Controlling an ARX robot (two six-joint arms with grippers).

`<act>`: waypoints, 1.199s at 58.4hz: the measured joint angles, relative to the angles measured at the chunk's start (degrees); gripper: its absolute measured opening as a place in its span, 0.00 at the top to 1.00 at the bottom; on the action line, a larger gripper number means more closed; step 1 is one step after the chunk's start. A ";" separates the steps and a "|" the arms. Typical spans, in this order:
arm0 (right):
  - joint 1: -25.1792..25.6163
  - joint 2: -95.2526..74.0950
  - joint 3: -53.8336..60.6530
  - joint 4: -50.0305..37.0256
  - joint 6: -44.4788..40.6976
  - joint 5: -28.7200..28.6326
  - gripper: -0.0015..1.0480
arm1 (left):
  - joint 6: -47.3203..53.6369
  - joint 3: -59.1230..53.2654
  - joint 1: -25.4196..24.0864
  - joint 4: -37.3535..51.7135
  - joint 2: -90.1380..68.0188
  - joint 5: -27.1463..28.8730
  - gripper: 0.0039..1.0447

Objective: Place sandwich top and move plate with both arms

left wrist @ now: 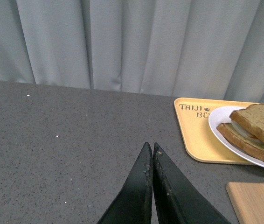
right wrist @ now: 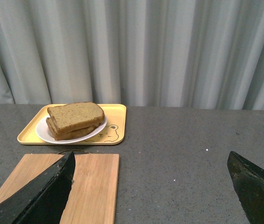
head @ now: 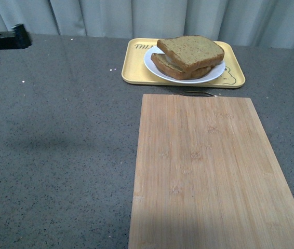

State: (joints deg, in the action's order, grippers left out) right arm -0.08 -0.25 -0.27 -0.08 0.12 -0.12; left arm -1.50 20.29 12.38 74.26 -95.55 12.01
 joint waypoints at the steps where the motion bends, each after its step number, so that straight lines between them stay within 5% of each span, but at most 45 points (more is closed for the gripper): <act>1: 0.00 0.00 0.02 0.00 0.00 0.00 0.09 | 0.15 -0.87 -0.31 -0.04 1.05 -0.33 0.97; 40: 0.00 0.00 0.02 0.00 0.00 0.00 0.09 | 1.01 -17.44 -11.98 -23.34 41.03 -11.61 0.97; 70: 0.00 0.00 0.00 0.00 0.00 0.00 0.09 | 1.03 -19.21 -12.24 -42.34 63.10 -12.02 0.97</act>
State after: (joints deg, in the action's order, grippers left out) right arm -0.08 -0.25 -0.27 -0.08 0.12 -0.12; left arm -0.47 1.08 0.14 31.92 -32.45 -0.01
